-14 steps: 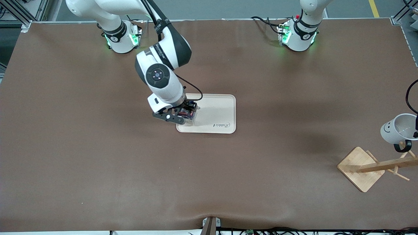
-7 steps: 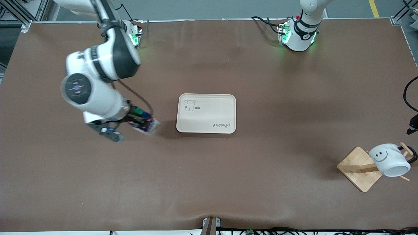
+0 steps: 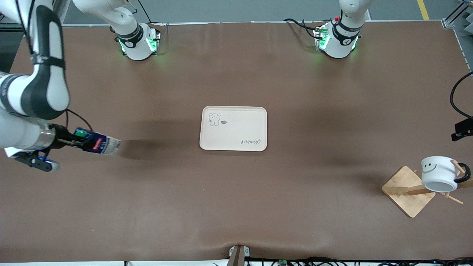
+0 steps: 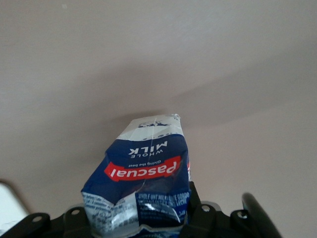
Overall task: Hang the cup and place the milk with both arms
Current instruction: 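Lift the milk carton off the tray with the right gripper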
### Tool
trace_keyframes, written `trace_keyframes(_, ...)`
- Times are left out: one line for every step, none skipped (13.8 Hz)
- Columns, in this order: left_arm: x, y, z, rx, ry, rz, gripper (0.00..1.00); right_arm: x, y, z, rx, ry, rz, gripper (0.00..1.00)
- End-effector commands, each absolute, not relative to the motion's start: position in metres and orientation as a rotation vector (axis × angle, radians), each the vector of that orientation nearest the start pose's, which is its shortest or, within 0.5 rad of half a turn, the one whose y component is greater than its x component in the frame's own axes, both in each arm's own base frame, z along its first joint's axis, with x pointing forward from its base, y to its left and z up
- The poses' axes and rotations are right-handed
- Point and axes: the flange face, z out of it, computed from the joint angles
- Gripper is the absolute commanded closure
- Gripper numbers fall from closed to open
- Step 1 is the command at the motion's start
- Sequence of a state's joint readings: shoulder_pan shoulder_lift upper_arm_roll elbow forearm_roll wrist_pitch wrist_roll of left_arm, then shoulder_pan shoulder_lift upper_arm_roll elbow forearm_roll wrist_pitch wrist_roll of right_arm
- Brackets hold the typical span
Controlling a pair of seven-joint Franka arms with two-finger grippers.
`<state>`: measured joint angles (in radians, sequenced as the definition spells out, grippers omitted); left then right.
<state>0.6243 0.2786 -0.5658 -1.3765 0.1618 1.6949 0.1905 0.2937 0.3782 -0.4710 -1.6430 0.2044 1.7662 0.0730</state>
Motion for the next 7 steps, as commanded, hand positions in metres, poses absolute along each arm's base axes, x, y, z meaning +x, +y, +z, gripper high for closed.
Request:
trace_keyframes(0.617,0.067,0.602,-3.117,-0.021,-0.095,0.0,0.61,-0.074,0.373,-3.046,0.383,0.322,1.0)
trace_keyframes(0.611,0.053,0.61,-3.112,-0.08,-0.086,0.0,0.608,-0.076,0.365,-3.051,0.386,0.305,1.0)
trace_keyframes(0.605,0.035,0.616,-3.11,-0.136,-0.063,0.0,0.605,-0.083,0.358,-3.051,0.373,0.296,1.0)
trace_keyframes(0.601,0.019,0.62,-3.107,-0.202,-0.044,0.0,0.601,-0.095,0.351,-3.052,0.323,0.297,1.0)
trace_keyframes(0.597,0.01,0.625,-3.098,-0.256,-0.04,0.0,0.6,-0.101,0.347,-3.053,0.274,0.296,1.0)
trace_keyframes(0.596,0.004,0.627,-3.097,-0.276,-0.045,0.0,0.598,-0.1,0.344,-3.052,0.265,0.298,1.0)
trace_keyframes(0.596,0.001,0.629,-3.099,-0.263,-0.046,0.0,0.596,-0.099,0.342,-3.05,0.262,0.309,1.0)
